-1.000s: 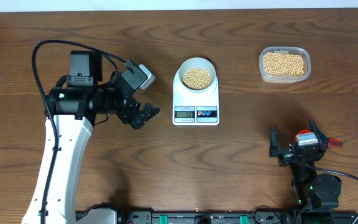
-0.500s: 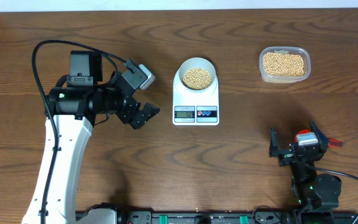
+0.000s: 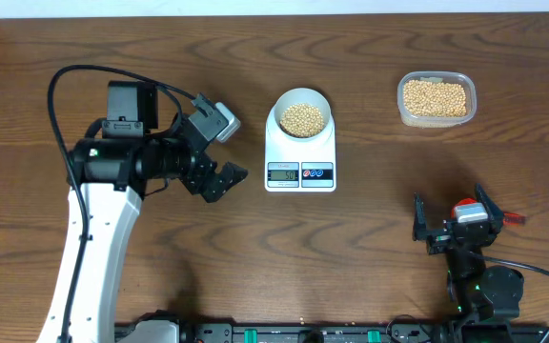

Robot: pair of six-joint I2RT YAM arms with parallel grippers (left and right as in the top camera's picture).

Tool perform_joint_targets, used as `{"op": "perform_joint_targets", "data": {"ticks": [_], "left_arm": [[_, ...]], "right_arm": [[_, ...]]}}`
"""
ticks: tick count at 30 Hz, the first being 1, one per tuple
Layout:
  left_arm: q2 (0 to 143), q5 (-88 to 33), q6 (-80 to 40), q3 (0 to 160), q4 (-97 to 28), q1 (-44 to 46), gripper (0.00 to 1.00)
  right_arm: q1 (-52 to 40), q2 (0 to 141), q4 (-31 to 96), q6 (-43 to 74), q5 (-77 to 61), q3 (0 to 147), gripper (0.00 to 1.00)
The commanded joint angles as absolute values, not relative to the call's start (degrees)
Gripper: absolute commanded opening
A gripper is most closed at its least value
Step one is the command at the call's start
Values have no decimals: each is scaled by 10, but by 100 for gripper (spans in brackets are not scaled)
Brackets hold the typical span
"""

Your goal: Scoop item into bowl and weigh 50g on scale

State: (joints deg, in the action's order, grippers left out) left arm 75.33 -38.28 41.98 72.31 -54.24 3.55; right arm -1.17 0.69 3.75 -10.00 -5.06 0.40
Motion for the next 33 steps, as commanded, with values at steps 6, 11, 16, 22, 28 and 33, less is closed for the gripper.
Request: {"op": "perform_joint_targets", "data": {"ticks": [6, 11, 16, 22, 28, 33], "left_arm": [[664, -398, 386, 627, -462, 52, 98], [583, -398, 277, 547, -392, 52, 98], [497, -364, 147, 463, -317, 52, 98], [409, -349, 84, 389, -260, 44, 98], [342, -349, 19, 314, -211, 10, 98], [293, -349, -11, 272, -200, -4, 98]], "right_arm": [[-8, 3, 41, -108, -42, 3, 99], [-8, 3, 41, -108, -42, 3, 99], [-8, 3, 41, -108, -42, 3, 99], [-8, 3, 41, -108, -42, 3, 99], [-8, 3, 41, -108, -42, 3, 99], [-8, 3, 41, -108, -42, 3, 99]]}}
